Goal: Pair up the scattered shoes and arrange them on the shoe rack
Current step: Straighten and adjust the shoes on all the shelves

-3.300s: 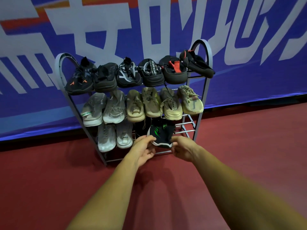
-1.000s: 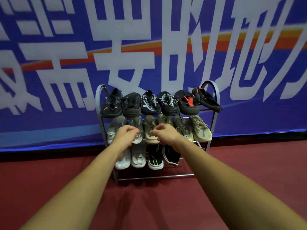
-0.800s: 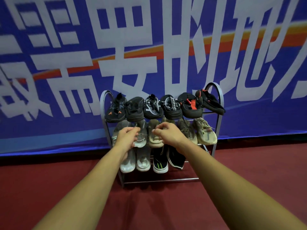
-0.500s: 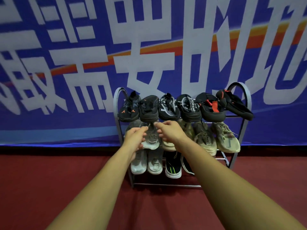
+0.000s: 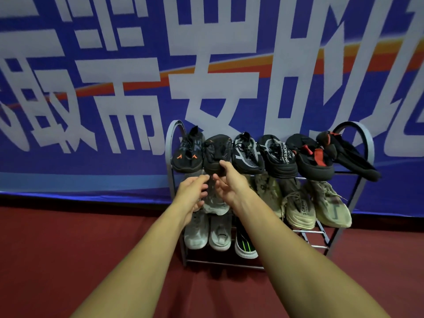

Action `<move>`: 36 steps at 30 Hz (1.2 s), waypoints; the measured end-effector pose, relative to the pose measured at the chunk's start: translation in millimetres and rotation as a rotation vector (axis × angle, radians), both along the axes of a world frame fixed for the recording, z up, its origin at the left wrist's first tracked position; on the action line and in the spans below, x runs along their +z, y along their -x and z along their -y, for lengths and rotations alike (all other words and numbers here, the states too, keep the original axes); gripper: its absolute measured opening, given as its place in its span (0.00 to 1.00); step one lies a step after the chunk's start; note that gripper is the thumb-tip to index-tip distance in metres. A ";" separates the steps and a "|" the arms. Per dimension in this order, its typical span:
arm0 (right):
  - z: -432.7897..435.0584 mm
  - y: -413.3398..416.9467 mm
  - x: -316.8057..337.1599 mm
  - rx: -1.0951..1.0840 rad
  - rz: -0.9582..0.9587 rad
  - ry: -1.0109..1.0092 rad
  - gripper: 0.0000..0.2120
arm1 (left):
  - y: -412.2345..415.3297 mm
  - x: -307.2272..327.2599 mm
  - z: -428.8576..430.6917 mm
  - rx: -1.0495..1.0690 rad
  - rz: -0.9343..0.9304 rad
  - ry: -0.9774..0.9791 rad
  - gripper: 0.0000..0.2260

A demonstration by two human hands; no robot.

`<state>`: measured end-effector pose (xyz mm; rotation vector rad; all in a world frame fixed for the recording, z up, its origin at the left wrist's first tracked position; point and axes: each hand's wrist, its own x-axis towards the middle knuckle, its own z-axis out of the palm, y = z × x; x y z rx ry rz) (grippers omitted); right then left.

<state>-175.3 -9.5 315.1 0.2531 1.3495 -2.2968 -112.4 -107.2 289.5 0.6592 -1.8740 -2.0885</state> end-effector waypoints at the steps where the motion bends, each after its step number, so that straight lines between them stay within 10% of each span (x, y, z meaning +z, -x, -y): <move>1: -2.6 -0.6 2.1 0.000 0.002 0.004 0.11 | -0.7 1.1 -2.0 -0.015 -0.009 -0.009 0.13; 14: -102.5 -12.3 21.1 0.037 -0.258 -0.050 0.13 | -8.1 28.6 -8.1 -0.034 -0.285 -0.442 0.24; 36: -113.2 -20.3 18.9 -0.216 -0.245 0.105 0.09 | -42.5 30.3 -5.7 0.005 -0.177 -0.669 0.09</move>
